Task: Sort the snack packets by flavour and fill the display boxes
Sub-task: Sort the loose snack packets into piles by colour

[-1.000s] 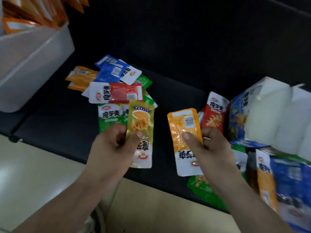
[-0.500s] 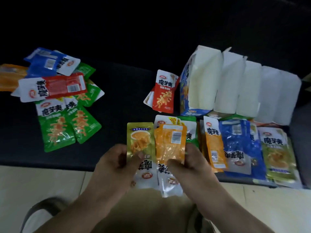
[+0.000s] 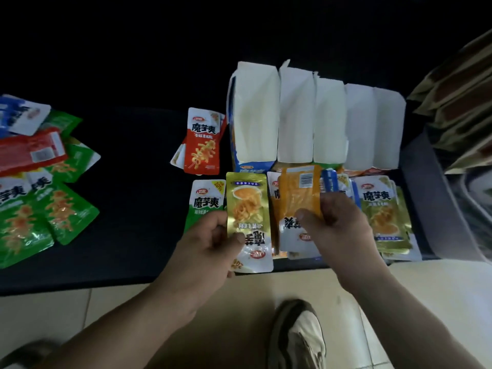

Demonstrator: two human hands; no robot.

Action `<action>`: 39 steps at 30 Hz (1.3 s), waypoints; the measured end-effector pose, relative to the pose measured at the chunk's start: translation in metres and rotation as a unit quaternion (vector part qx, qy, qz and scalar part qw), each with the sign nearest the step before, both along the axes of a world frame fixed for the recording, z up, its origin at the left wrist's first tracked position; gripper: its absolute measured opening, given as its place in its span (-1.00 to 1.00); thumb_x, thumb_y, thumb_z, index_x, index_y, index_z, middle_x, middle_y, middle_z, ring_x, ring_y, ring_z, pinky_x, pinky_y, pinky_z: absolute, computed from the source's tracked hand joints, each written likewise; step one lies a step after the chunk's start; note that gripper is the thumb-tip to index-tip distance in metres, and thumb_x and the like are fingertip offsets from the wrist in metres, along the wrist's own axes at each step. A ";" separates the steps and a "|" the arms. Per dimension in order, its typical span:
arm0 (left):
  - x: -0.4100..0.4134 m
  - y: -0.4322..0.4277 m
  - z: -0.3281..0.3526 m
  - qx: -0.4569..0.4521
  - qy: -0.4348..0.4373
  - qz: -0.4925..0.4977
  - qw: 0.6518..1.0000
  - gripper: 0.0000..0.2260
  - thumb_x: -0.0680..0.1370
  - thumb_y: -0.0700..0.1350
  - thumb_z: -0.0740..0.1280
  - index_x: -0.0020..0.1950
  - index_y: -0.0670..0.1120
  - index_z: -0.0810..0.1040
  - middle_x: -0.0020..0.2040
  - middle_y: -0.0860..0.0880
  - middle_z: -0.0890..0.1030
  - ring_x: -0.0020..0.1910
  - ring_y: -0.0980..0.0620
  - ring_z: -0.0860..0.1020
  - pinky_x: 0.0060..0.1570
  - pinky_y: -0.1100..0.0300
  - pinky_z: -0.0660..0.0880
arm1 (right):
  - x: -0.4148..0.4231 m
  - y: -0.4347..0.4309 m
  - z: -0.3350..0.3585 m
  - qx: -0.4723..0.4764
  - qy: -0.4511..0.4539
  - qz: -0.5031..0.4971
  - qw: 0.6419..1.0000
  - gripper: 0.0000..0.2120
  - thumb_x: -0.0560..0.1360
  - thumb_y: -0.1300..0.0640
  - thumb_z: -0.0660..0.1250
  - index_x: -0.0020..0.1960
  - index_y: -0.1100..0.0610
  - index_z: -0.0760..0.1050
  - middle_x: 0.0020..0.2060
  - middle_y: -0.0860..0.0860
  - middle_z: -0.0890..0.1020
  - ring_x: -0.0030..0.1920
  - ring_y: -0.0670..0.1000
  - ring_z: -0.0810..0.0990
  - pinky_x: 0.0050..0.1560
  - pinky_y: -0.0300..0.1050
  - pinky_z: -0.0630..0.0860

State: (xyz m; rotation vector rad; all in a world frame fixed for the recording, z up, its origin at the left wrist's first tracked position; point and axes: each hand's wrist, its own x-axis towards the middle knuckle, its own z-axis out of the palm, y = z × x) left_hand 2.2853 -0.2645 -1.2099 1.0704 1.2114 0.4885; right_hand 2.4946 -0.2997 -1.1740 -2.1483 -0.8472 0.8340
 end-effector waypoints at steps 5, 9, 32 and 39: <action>0.005 -0.006 -0.009 -0.004 0.006 0.003 1.000 -0.85 0.63 -0.08 0.40 0.15 0.15 0.60 -0.04 0.12 0.73 -0.11 0.10 0.68 -0.20 0.12 0.66 | 0.005 0.003 -0.016 -0.110 -0.239 0.108 0.959 -0.72 0.54 -0.07 0.40 0.23 -0.13 0.48 -0.01 -0.17 0.67 0.04 0.00 0.65 -0.12 -0.04 0.58; 0.006 -0.009 -0.013 -0.011 0.017 0.004 1.000 -0.84 0.62 -0.08 0.42 0.17 0.12 0.62 -0.07 0.06 0.72 -0.13 0.06 0.67 -0.23 0.16 0.63 | 0.005 0.000 -0.018 -0.104 -0.418 0.182 0.884 -0.68 0.49 -0.11 0.44 0.18 -0.02 0.59 0.08 -0.02 0.60 0.16 0.13 0.58 -0.12 0.05 0.59; 0.089 -0.012 0.021 0.101 0.018 -0.177 0.979 -0.84 0.63 -0.10 0.39 0.03 0.20 0.57 -0.17 0.15 0.69 -0.28 0.11 0.64 -0.28 0.18 0.51 | 0.028 -0.056 0.013 0.111 0.095 -0.043 0.988 -0.59 0.49 0.37 0.47 0.13 -0.10 0.59 -0.15 -0.12 0.73 -0.19 -0.08 0.69 -0.16 -0.09 0.63; 0.117 -0.012 0.001 0.114 0.059 -0.162 0.978 -0.81 0.62 -0.04 0.40 0.09 0.29 0.53 -0.09 0.18 0.67 -0.13 0.10 0.68 -0.01 0.07 0.61 | 0.121 -0.080 -0.006 0.069 -0.091 -0.147 0.982 -0.73 0.54 0.23 0.45 0.14 -0.08 0.60 -0.11 -0.19 0.71 -0.11 -0.12 0.71 -0.18 -0.11 0.69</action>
